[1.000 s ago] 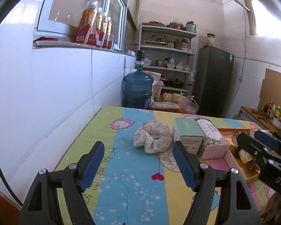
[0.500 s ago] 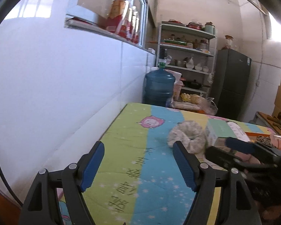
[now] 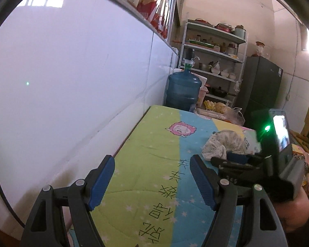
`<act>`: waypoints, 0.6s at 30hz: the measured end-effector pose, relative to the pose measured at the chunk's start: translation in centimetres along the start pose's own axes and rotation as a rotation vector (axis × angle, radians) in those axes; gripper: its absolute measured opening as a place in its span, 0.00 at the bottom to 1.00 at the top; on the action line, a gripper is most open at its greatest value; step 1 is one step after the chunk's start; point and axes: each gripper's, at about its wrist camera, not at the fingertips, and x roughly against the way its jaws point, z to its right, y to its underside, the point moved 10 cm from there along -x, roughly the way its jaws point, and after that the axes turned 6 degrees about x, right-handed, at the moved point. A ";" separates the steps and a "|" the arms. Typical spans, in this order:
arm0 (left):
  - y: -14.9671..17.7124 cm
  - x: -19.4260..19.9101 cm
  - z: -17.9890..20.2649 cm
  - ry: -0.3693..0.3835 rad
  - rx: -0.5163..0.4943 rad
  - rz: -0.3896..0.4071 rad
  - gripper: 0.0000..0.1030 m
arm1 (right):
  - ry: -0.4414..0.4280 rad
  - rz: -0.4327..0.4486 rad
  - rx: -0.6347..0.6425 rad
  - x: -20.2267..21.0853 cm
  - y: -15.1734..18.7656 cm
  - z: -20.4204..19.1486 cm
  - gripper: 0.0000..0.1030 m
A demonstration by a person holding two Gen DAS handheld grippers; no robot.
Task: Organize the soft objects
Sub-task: 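Grasp the white floral ring cushion with the right gripper while the left gripper reaches the wipes pack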
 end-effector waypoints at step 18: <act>-2.1 -3.4 6.0 0.129 -0.085 -0.058 0.73 | -0.093 0.277 -0.120 12.6 -1.6 2.3 0.07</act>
